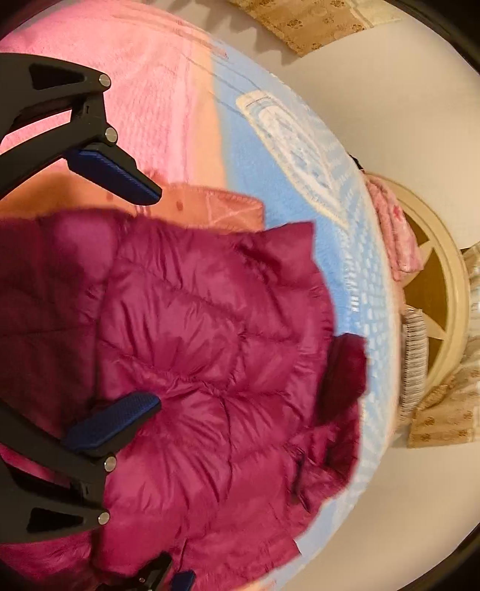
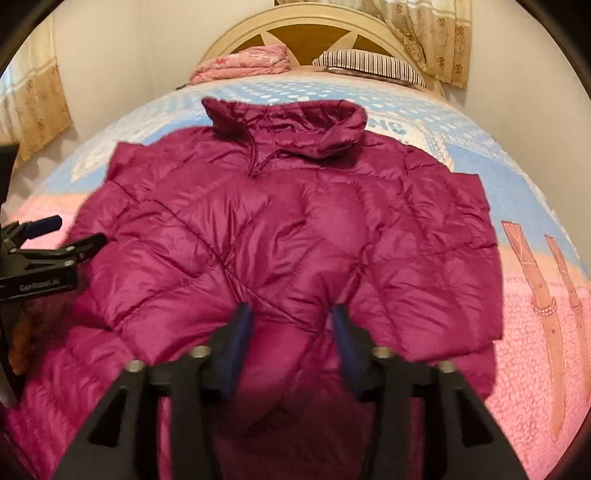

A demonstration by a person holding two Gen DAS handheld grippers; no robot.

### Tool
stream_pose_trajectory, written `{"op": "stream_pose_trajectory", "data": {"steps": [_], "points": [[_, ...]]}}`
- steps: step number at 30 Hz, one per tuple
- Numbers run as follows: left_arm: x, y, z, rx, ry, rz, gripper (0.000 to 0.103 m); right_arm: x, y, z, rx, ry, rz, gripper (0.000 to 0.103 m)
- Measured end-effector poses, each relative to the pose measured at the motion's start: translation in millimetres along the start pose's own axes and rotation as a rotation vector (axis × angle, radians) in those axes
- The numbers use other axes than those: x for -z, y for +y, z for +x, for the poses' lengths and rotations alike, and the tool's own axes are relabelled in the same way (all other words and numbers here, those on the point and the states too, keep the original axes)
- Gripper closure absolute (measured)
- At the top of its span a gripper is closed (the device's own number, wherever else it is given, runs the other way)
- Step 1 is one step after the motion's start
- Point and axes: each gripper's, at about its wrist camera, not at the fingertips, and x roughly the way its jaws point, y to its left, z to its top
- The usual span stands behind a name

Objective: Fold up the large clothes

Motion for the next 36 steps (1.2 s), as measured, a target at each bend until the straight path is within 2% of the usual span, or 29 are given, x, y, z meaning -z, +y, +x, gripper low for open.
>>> {"op": "stream_pose_trajectory", "data": {"steps": [1,2,5,8,12,16,20,22,23,24,25,27,28,29,32,36], "points": [[-3,3,-7,-0.003,-0.014,0.0,0.001,-1,-8,-7,-0.021,-0.011,0.013,0.031],[-10,7,-13,-0.007,-0.024,-0.002,0.001,-3,-18,-14,-0.036,-0.03,0.026,0.028],[-42,15,-22,0.005,-0.056,-0.031,0.001,-22,-39,-20,-0.015,-0.053,0.044,0.027],[-83,8,-12,0.001,-0.057,-0.025,0.001,-50,-59,-11,0.004,-0.048,0.072,0.027],[-133,-7,17,0.025,-0.036,-0.038,0.001,-95,-79,13,0.004,-0.033,0.107,0.027],[-183,-24,60,0.042,-0.005,-0.042,0.001,-136,-85,41,0.008,-0.017,0.061,0.025],[-214,-33,106,0.018,0.031,-0.017,0.001,-168,-87,68,0.001,0.008,0.027,0.025],[-220,-35,131,0.011,0.065,-0.005,0.001,-183,-87,88,0.013,0.04,0.001,0.026],[-219,-34,136,0.021,0.074,-0.006,0.001,-187,-85,97,0.015,0.055,-0.013,0.031],[-217,-34,142,0.038,0.086,-0.005,0.007,-190,-84,105,0.011,0.073,-0.028,0.037],[-215,-34,144,0.057,0.09,0.0,0.016,-191,-83,110,0.013,0.088,-0.045,0.048],[-208,-37,149,0.122,0.118,0.031,0.077,-191,-81,120,0.033,0.115,-0.089,0.064],[-204,-36,150,0.166,0.14,0.036,0.09,-190,-80,122,0.031,0.116,-0.099,0.081],[-201,-37,146,0.165,0.126,0.037,0.093,-189,-80,122,0.03,0.109,-0.112,0.089],[-189,-39,121,0.133,0.021,0.104,0.094,-184,-78,109,0.039,0.069,-0.145,0.092],[-166,-33,106,0.129,-0.018,0.124,0.095,-171,-78,89,0.04,0.022,-0.177,0.094]]}}
